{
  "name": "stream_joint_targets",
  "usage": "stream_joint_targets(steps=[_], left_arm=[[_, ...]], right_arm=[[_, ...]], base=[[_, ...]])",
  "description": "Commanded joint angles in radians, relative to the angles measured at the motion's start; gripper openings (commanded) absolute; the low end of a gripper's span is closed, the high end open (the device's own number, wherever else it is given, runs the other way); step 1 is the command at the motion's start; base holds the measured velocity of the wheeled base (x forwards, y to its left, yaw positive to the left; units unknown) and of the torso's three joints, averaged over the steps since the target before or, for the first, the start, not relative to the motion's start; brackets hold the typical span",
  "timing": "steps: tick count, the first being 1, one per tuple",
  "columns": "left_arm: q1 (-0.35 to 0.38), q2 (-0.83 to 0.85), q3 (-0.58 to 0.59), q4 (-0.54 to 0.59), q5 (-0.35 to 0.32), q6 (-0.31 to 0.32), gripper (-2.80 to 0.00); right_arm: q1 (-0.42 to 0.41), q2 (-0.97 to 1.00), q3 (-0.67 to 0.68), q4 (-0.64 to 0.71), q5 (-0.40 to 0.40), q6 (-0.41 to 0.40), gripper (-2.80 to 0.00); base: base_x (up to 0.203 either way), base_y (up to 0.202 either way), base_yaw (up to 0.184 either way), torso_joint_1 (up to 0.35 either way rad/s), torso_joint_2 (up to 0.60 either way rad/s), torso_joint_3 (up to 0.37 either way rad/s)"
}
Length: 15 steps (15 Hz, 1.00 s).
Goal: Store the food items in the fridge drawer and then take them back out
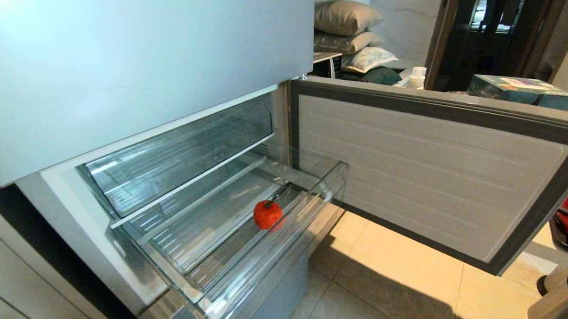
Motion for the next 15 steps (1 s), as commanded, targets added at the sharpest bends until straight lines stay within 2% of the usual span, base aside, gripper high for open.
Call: stream_joint_targets(steps=[1, 6, 7, 13, 15], left_arm=[[0.000, 0.002, 0.002, -0.001, 0.000, 0.000, -2.80], [0.000, 0.002, 0.000, 0.001, 0.000, 0.000, -2.80], [0.000, 0.002, 0.001, -0.001, 0.000, 0.000, -2.80], [0.000, 0.002, 0.000, -0.001, 0.000, 0.000, -2.80], [0.000, 0.002, 0.000, -0.001, 0.000, 0.000, -2.80]], right_arm=[[0.001, 0.031, -0.014, -0.003, 0.010, 0.001, 0.00], [0.009, 0.039, -0.016, -0.003, 0.012, 0.004, 0.00], [0.014, 0.041, -0.015, -0.003, 0.014, 0.004, -2.80], [0.020, 0.014, -0.005, -0.003, 0.010, 0.003, -2.80], [0.020, -0.094, 0.035, -0.003, 0.010, 0.004, -2.80]], base=[[0.000, 0.000, 0.000, 0.000, 0.00, 0.000], [0.000, 0.000, 0.000, 0.000, 0.00, 0.000], [0.000, 0.000, 0.000, 0.000, 0.00, 0.000], [0.000, 0.000, 0.000, 0.000, 0.00, 0.000], [0.000, 0.000, 0.000, 0.000, 0.00, 0.000]])
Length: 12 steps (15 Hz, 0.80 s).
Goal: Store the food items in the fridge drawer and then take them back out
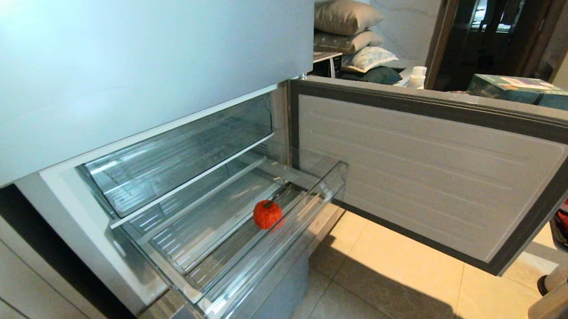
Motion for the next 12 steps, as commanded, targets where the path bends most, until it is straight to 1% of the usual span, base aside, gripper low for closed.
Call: stream_joint_targets(steps=[1, 4, 7, 12], left_arm=[[0.000, 0.002, 0.002, -0.001, 0.000, 0.000, -2.80], [0.000, 0.002, 0.002, -0.001, 0.000, 0.000, -2.80], [0.000, 0.002, 0.002, 0.001, 0.000, 0.000, -2.80], [0.000, 0.002, 0.002, -0.001, 0.000, 0.000, -2.80]], right_arm=[[0.000, -0.157, 0.066, -0.004, 0.003, 0.000, -2.80], [0.003, -0.383, 0.262, -0.004, 0.007, -0.001, -2.80], [0.008, -0.655, 0.549, -0.004, -0.003, -0.002, -2.80], [0.012, -1.193, 0.993, -0.006, -0.069, -0.004, -2.80]], base=[[0.000, 0.000, 0.000, 0.000, 0.00, 0.000], [0.000, 0.000, 0.000, 0.000, 0.00, 0.000], [0.000, 0.000, 0.000, 0.000, 0.00, 0.000], [0.000, 0.000, 0.000, 0.000, 0.00, 0.000]])
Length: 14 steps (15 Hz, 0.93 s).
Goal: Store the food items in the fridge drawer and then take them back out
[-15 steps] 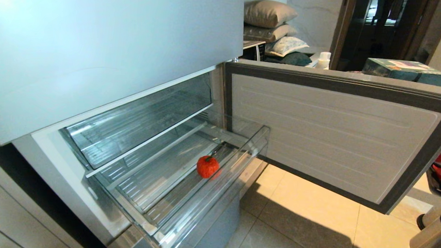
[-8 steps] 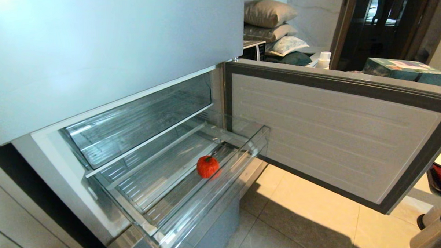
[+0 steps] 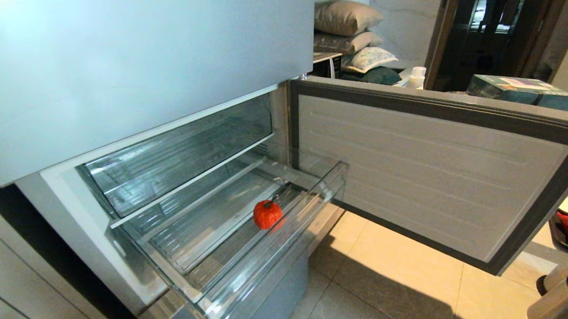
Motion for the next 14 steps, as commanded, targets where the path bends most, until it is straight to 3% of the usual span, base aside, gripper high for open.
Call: stream_joint_targets(steps=[1, 4, 6, 8, 11, 14], left_arm=[[0.000, 0.002, 0.001, 0.000, 0.000, 0.000, -2.80], [0.000, 0.002, 0.002, 0.000, 0.000, 0.000, -2.80], [0.000, 0.002, 0.000, 0.000, 0.000, 0.000, -2.80], [0.000, 0.002, 0.001, 0.000, 0.000, 0.000, -2.80], [0.000, 0.002, 0.002, 0.000, 0.000, 0.000, -2.80], [0.000, 0.002, 0.002, 0.000, 0.000, 0.000, -2.80]], right_arm=[[0.012, -0.375, 0.204, -0.003, -0.007, 0.000, -2.80], [0.128, -0.670, 0.448, -0.002, -0.020, 0.000, -2.80], [0.327, -0.855, 0.632, 0.001, -0.032, 0.001, -2.80], [0.464, -1.006, 0.766, 0.008, -0.046, 0.008, -2.80], [0.588, -1.226, 0.820, 0.145, -0.110, 0.015, -2.80], [0.641, -1.251, 0.836, 0.290, -0.225, 0.003, -2.80]], base=[[0.000, 0.000, 0.000, 0.000, 0.00, 0.000], [0.000, 0.000, 0.000, 0.000, 0.00, 0.000], [0.000, 0.000, 0.000, 0.000, 0.00, 0.000], [0.000, 0.000, 0.000, 0.000, 0.00, 0.000], [0.000, 0.000, 0.000, 0.000, 0.00, 0.000], [0.000, 0.000, 0.000, 0.000, 0.00, 0.000]])
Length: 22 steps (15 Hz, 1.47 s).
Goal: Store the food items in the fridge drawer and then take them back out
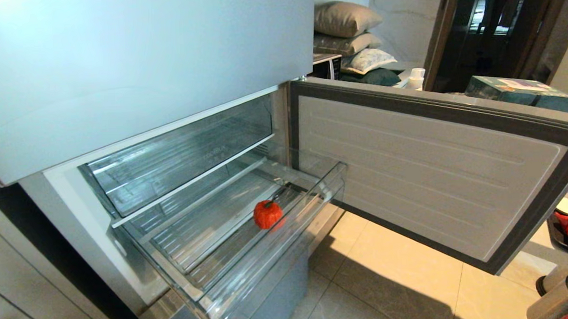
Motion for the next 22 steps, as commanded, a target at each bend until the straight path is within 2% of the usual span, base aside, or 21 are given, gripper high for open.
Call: stream_joint_targets(steps=[1, 3, 6, 15, 22], left_arm=[[0.000, 0.002, 0.001, -0.001, 0.000, 0.001, -2.80], [0.000, 0.002, 0.001, -0.001, 0.000, 0.001, -2.80], [0.000, 0.002, 0.000, 0.000, 0.000, -0.001, -2.80], [0.000, 0.002, 0.002, 0.000, 0.000, -0.001, -2.80], [0.000, 0.002, 0.000, -0.001, 0.000, -0.001, -2.80]], right_arm=[[0.065, -0.071, 0.010, 0.041, -0.048, -0.025, -2.80], [0.109, -0.162, 0.008, 0.106, -0.090, -0.057, -2.80], [0.115, -0.340, 0.008, 0.140, -0.114, -0.069, -2.80], [0.117, -0.340, 0.010, 0.147, -0.135, -0.014, -2.80], [0.117, -0.340, 0.008, 0.147, -0.136, -0.007, -2.80]], base=[[0.000, 0.000, 0.000, 0.000, 0.00, 0.000], [0.000, 0.000, 0.000, 0.000, 0.00, 0.000], [0.000, 0.000, 0.000, 0.000, 0.00, 0.000], [0.001, -0.002, 0.008, 0.000, 0.00, 0.001], [0.001, -0.007, 0.169, 0.003, 0.00, 0.001]])
